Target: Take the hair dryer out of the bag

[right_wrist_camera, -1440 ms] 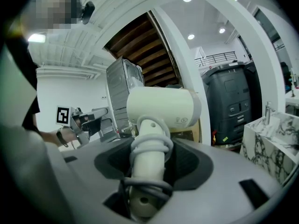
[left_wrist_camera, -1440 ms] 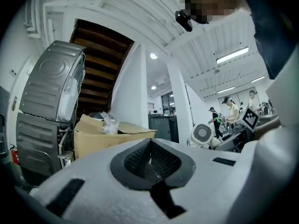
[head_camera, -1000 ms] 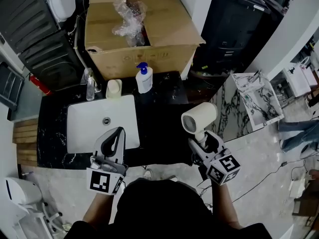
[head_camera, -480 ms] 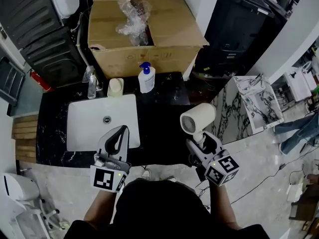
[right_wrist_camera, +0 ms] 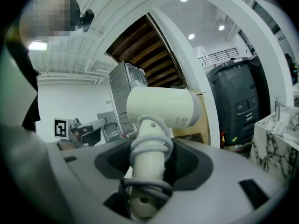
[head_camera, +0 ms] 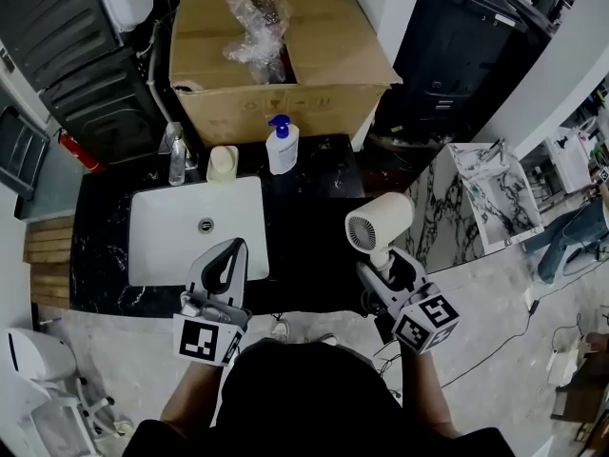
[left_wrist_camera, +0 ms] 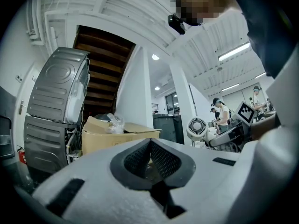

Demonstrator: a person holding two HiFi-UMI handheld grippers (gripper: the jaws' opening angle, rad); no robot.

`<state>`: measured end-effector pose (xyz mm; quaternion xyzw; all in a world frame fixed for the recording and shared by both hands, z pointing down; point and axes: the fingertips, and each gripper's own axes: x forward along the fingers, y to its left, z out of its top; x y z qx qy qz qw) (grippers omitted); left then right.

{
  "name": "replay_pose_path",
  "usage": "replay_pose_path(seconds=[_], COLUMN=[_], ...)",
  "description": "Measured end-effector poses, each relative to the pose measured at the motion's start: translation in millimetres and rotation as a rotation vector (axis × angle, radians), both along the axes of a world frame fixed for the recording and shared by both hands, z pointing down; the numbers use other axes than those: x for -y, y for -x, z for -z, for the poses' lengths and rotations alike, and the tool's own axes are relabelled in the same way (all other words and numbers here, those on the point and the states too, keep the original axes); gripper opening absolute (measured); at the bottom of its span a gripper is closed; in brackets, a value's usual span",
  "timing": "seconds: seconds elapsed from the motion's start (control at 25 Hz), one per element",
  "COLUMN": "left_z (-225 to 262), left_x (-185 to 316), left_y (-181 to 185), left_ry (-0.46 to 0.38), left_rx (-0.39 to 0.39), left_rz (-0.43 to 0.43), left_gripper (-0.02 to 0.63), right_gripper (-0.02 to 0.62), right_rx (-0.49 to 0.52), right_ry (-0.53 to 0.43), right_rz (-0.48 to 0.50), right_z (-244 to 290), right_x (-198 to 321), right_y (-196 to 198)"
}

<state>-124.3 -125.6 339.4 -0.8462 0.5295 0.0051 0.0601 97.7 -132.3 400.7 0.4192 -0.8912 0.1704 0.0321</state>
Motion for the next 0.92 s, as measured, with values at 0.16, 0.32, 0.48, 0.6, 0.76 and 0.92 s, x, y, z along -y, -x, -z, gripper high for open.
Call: replay_pose_path(seconds=[0.16, 0.32, 0.48, 0.6, 0.76, 0.92], left_z=[-0.7, -1.0, -0.5, -2.0, -4.2, -4.5], left_x=[0.0, 0.1, -0.5, -1.3, -1.3, -0.1], left_y=[-0.7, 0.1, -2.0, -2.0, -2.7, -5.0], left_ry=[0.004, -0.002, 0.001, 0.004, 0.005, 0.008], left_rx=[0.002, -0.002, 0.000, -0.001, -0.006, -0.006], left_rz=[-0.004, -0.004, -0.013, -0.017, -0.024, -0.031], left_gripper=[0.020, 0.020, 0.020, 0.020, 0.020, 0.020], right_gripper=[0.249, 0.250, 0.249, 0.249, 0.249, 0.250], right_rx=[-0.013, -0.037, -0.035, -0.023, -0.012, -0.013], right_ry=[-0.003, -0.020, -0.022, -0.012, -0.010, -0.005], right_rz=[-0.003, -0.010, -0.017, -0.004, -0.002, 0.003], right_z=[1.1, 3.1, 4.4, 3.0, 3.6, 5.7], right_x=[0.3, -0.4, -2.4, -5.4, -7.3, -8.3], right_y=[0.5, 0.0, -0.7, 1.3, 3.1, 3.9])
